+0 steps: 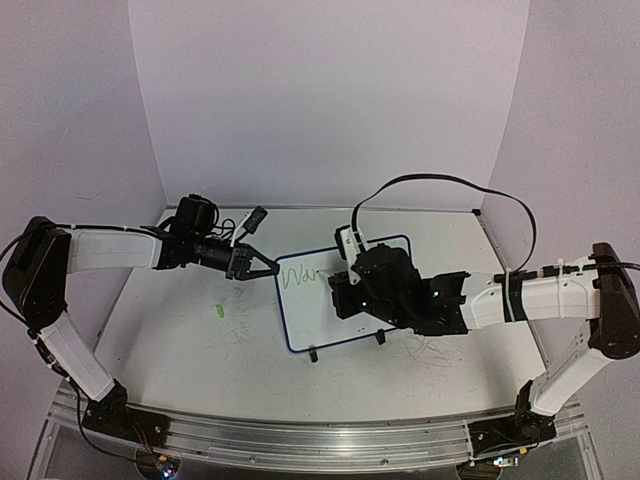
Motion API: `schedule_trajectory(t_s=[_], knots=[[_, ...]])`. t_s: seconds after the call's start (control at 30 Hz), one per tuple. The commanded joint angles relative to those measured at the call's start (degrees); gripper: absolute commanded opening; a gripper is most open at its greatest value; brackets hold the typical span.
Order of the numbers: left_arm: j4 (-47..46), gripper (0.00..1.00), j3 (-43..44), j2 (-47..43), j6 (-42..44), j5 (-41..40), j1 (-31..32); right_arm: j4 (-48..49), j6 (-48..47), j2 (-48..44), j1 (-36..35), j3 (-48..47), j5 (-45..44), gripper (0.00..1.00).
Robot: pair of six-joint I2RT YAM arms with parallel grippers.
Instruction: Write a sentence on the whiteboard
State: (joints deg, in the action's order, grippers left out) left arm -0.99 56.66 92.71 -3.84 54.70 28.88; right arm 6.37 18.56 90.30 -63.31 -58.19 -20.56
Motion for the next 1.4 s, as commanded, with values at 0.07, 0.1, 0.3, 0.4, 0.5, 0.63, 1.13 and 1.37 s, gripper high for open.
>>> schedule_trajectory(t_s=[0.07, 0.1, 0.3, 0.4, 0.5, 0.63, 1.13, 1.37], knots=[[2.2, 0.00, 1.5, -1.1, 1.7, 0.8, 1.1, 3.4, -1.1, -4.7, 0.3, 1.6, 1.6, 0.00], [2.2, 0.00, 1.5, -1.1, 1.7, 0.8, 1.1, 4.1, -0.9, -5.8, 0.4, 2.6, 1.7, 0.00], [2.3, 0.00, 1.8, -0.8, 1.6, 1.0, 1.1, 4.2, -0.1, -5.6, 1.1, 3.3, 3.2, 0.00], [2.2, 0.00, 1.6, -1.0, 1.7, 1.0, 1.1, 4.2, -0.3, -3.9, 1.1, 2.4, 4.0, 0.00], [2.2, 0.00, 1.5, -1.1, 1.6, 0.9, 1.1, 4.3, -0.9, -3.1, 1.2, 1.6, 4.2, 0.00], [2.3, 0.00, 1.6, -1.0, 1.7, 1.0, 1.1, 4.4, -1.5, -3.0, 1.2, 1.1, 3.4, 0.00], [2.3, 0.00, 1.6, -0.9, 1.7, 1.1, 1.1, 3.8, -1.7, -1.5, 1.1, -0.6, 1.2, 0.00], [2.3, 0.00, 1.6, -0.9, 1.8, 1.1, 1.1, 1.8, -0.5, -1.7, 1.2, 0.1, 0.9, 0.00]])
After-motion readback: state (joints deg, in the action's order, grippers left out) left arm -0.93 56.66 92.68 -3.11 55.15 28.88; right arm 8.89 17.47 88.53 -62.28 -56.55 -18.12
